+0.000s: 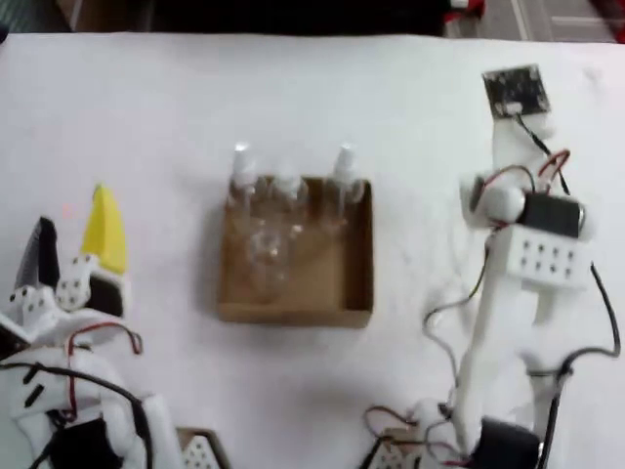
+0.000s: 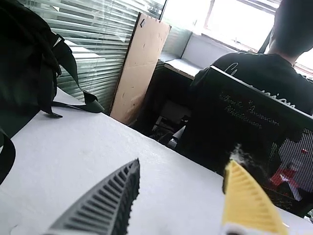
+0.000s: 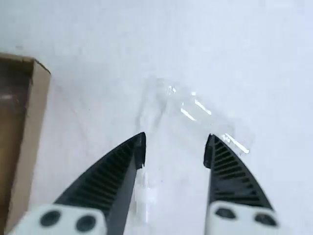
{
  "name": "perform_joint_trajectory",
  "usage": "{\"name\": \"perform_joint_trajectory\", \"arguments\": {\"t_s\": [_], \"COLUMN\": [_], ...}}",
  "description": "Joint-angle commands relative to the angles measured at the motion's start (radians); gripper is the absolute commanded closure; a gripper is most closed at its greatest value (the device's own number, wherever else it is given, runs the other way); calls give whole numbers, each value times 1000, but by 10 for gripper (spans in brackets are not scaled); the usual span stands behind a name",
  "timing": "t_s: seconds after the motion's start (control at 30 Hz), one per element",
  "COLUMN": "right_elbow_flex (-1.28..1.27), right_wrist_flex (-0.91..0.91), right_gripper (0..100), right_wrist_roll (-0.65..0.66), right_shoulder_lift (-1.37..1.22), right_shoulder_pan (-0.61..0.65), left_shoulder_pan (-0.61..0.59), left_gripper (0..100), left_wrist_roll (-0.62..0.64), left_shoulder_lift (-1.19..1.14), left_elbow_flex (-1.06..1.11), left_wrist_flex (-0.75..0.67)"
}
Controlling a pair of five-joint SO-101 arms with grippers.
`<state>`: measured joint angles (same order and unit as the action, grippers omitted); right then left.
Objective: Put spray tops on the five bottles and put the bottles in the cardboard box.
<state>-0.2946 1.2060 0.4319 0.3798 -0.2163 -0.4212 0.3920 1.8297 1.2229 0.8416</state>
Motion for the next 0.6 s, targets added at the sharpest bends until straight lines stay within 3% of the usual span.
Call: {"name": "perform_joint_trajectory", "arguments": {"t_s": [0.0, 0.17, 0.37, 0.47, 0.57], "right_elbow_flex": [28, 20, -209, -379, -539], "right_wrist_flex": [48, 107, 105, 96, 22], "right_gripper": [829, 830, 830, 830, 830], "right_wrist_roll": [94, 334, 953, 1181, 1286], "right_shoulder_lift": [-22, -1, 101, 200, 335], "right_shoulder_pan": [-64, -183, -317, -323, -283], "left_shoulder_pan": [-8, -8, -7, -7, -7], "left_gripper": [744, 744, 744, 744, 744], "left_wrist_roll": [12, 12, 12, 14, 14], "left_shoulder_lift": [-1, -1, -2, -2, -2], "left_elbow_flex": [-6, -6, 12, 55, 72], "left_wrist_flex": [-28, -28, -49, -115, -141]}}
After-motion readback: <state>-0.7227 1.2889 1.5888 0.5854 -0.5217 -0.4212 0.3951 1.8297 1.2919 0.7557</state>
